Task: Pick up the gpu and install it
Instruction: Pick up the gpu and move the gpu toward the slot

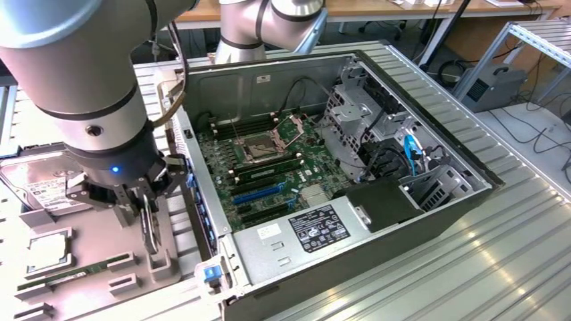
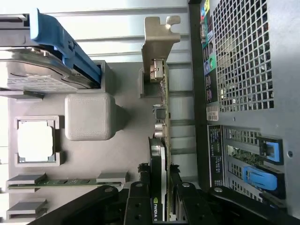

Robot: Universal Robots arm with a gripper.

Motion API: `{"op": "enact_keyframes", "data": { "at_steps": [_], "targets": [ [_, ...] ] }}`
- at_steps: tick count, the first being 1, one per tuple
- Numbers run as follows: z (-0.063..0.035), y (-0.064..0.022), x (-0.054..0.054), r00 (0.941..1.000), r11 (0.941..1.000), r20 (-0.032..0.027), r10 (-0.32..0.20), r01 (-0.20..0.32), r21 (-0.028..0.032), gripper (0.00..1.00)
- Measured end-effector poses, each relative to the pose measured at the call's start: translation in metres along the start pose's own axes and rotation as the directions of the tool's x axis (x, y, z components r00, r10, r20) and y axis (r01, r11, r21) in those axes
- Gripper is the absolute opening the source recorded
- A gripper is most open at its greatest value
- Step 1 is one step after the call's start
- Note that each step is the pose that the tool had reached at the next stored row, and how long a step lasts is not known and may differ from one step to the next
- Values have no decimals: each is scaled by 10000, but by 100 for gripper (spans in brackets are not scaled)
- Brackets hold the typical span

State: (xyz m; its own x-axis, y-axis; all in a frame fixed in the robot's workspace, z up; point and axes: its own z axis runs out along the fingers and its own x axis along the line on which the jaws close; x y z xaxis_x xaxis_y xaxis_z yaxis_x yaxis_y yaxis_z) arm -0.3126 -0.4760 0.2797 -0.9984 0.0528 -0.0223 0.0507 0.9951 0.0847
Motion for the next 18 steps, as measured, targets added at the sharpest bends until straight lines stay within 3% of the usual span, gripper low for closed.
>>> {"op": "enact_keyframes", "data": {
  "at_steps": [3,7,18],
  "targets": [
    [-164,14,-4,10000,10000,-2,2,-2,-65,27],
    [-394,34,-9,10000,9999,-4,3,-3,-108,27],
    [-996,85,-23,10000,9999,-3,4,-4,-165,27]
  ]
}}
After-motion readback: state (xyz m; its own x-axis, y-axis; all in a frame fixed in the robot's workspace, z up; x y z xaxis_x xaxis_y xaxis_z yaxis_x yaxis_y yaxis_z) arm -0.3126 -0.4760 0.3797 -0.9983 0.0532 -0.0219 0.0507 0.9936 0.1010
